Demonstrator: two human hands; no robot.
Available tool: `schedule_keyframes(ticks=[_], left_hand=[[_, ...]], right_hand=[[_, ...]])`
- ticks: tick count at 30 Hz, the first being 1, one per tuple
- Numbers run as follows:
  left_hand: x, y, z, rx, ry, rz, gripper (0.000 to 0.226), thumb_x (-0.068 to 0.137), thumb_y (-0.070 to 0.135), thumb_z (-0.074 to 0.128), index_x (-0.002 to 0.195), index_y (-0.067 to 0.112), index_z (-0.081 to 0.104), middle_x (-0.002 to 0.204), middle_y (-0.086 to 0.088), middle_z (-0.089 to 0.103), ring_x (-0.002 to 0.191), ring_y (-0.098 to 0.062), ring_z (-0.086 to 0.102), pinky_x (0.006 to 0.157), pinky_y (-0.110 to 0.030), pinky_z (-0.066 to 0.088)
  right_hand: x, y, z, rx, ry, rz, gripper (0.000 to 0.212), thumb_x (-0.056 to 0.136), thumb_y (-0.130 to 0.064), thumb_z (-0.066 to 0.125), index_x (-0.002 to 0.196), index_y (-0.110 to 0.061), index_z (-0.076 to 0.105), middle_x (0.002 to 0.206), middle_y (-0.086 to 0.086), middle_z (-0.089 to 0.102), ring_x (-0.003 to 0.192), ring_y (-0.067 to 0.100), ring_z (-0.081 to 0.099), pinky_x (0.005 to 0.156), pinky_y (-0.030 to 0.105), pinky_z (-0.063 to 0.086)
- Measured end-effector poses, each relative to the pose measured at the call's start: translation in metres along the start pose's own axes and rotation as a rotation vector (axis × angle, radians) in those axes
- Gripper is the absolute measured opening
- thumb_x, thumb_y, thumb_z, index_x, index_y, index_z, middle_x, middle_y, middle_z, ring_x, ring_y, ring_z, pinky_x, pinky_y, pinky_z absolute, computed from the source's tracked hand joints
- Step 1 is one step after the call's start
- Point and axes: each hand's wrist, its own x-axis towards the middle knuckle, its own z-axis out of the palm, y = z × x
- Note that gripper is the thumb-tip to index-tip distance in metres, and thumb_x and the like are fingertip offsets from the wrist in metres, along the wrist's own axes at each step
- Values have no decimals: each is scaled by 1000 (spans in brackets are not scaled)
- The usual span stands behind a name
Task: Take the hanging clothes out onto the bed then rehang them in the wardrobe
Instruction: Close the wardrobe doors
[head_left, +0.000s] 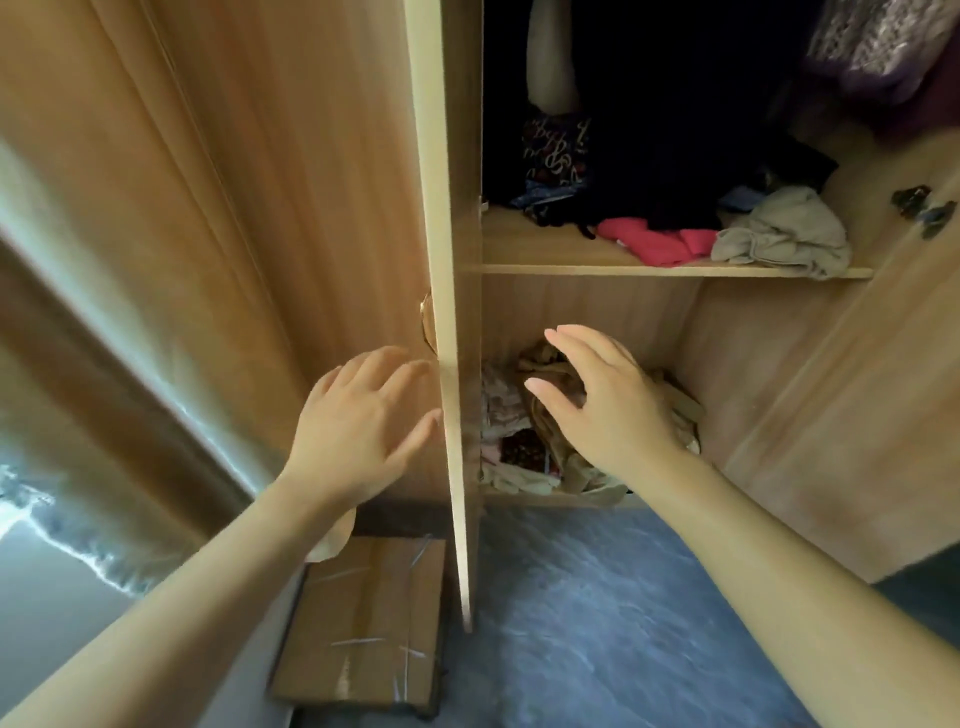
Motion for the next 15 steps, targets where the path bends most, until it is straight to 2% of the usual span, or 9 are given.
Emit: schedule_keyframes(ticks=[4, 7, 10, 12, 15], left_hand=[[10, -31, -3, 38, -9, -71, 59, 87, 62, 28, 131, 28, 47, 137, 0, 48, 128, -24, 45, 102, -49, 42], [22, -45, 0, 21, 21, -71, 56, 88, 60, 32, 131, 27, 47, 135, 0, 49, 124, -24, 47, 94, -45, 45], [36, -49, 3, 4, 11, -59, 56, 88, 58, 34, 133, 27, 45, 136, -1, 49, 123, -25, 48, 93, -44, 46], [47, -47, 5, -11, 1, -36, 56, 89, 59, 34, 134, 27, 44, 137, -1, 48, 125, -25, 47, 95, -44, 46], [61, -44, 9, -47, 16, 5, 53, 91, 57, 38, 135, 27, 44, 137, -1, 49, 122, -23, 49, 93, -42, 48]], right_hand=[[24, -34, 29, 96, -28, 21, 57, 90, -45, 52, 141, -24, 36, 148, -6, 34, 134, 13, 32, 105, 28, 32], [40, -54, 50, 198, 10, 62, 63, 88, -44, 57, 142, -19, 35, 149, -1, 34, 135, 16, 33, 106, 28, 30], [49, -60, 68, 233, 109, 138, 64, 85, -45, 61, 138, -16, 41, 143, 3, 44, 127, 22, 45, 102, 36, 41], [52, -58, 78, 263, 188, 116, 58, 83, -41, 65, 132, -14, 49, 131, 6, 55, 112, 24, 57, 88, 42, 53], [50, -52, 87, 287, 259, 67, 50, 84, -33, 66, 125, -9, 55, 120, 8, 61, 100, 23, 63, 76, 39, 58]])
